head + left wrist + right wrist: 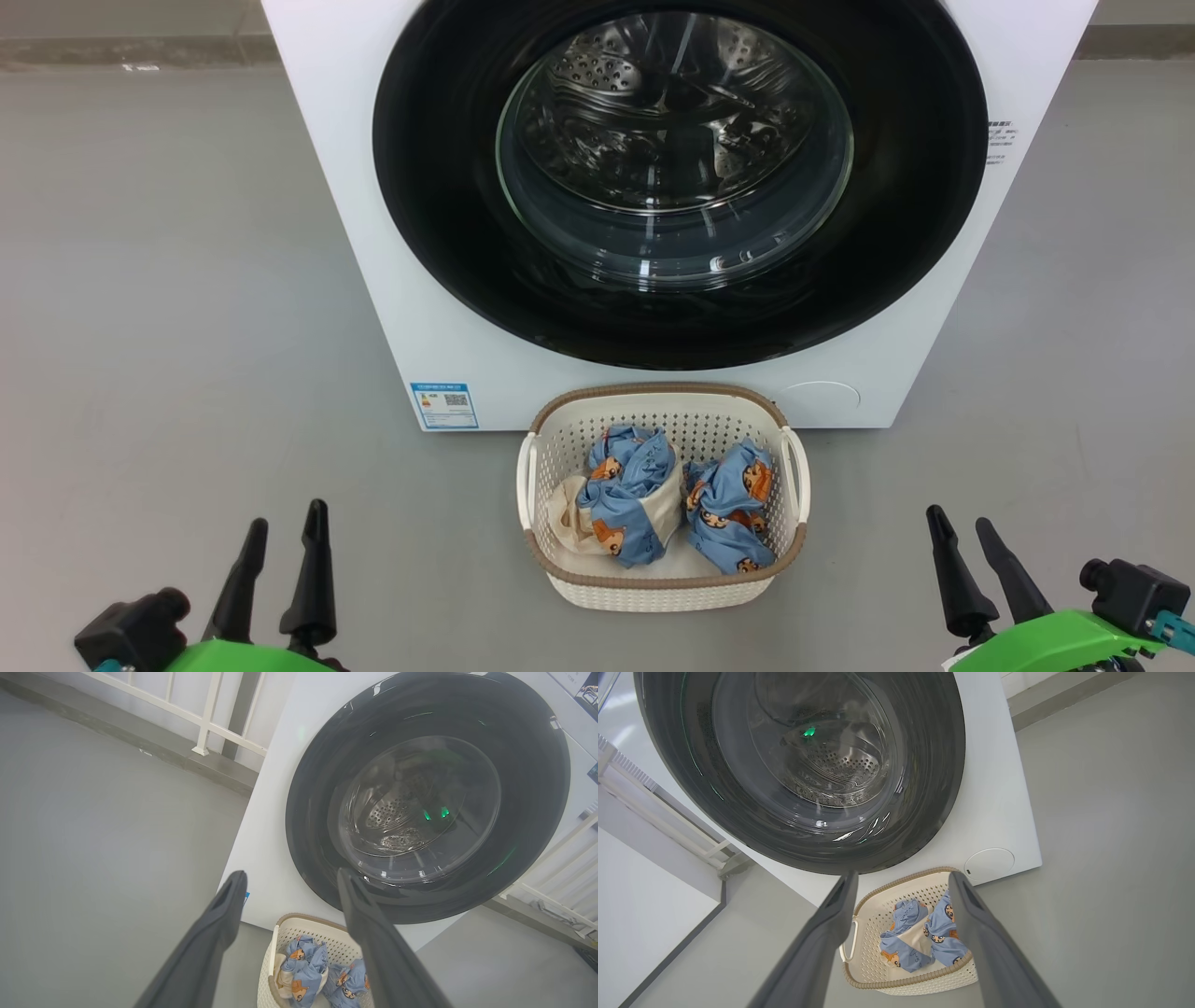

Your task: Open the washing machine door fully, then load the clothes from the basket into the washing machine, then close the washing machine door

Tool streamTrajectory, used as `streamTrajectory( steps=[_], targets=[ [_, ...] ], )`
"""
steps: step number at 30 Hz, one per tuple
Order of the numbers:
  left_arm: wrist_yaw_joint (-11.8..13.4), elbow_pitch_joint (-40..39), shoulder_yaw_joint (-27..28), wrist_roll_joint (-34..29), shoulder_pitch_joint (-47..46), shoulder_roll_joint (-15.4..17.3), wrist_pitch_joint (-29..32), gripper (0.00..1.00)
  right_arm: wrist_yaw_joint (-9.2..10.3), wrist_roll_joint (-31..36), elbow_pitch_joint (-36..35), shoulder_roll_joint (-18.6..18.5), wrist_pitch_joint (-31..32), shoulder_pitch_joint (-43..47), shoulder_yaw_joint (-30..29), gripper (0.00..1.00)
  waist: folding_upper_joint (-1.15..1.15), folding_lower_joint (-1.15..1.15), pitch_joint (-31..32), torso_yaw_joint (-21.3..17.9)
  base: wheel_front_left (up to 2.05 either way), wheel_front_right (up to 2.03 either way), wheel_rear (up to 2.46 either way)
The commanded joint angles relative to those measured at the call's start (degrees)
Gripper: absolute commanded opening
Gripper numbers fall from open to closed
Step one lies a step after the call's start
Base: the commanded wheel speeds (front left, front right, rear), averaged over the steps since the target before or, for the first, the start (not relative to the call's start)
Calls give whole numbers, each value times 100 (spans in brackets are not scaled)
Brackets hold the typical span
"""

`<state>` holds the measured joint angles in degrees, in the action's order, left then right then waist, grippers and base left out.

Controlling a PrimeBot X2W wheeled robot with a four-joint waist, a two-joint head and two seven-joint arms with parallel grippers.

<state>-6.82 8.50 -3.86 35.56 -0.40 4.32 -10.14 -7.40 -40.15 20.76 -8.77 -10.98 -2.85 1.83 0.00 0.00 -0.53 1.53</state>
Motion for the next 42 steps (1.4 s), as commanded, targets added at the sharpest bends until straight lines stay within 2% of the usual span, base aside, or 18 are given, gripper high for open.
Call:
streamTrajectory(
  steps=[1, 18, 33, 42],
  targets=[
    [-25, -202, 142, -234, -115, 53, -74, 100, -7, 257, -114, -47, -94, -282, 64, 100, 0, 0, 2, 1, 0, 0, 0],
    [-47, -302, 165, -1350, -99, 15, -286, 100, -8, 1345, -74, -37, -252, -282, -4, 100, 0, 0, -13, 20, 0, 0, 0],
    [-67, -284, 313, -2304, -106, -25, -485, 100, -9, 2382, -64, -21, -401, -237, -341, 100, 0, 0, -48, 7, 0, 0, 0],
    [-67, -202, 423, -2319, -143, -16, -486, 100, -9, 2405, -91, -10, -402, -208, -431, 100, 0, 0, -108, -38, 0, 0, 0]
  ],
)
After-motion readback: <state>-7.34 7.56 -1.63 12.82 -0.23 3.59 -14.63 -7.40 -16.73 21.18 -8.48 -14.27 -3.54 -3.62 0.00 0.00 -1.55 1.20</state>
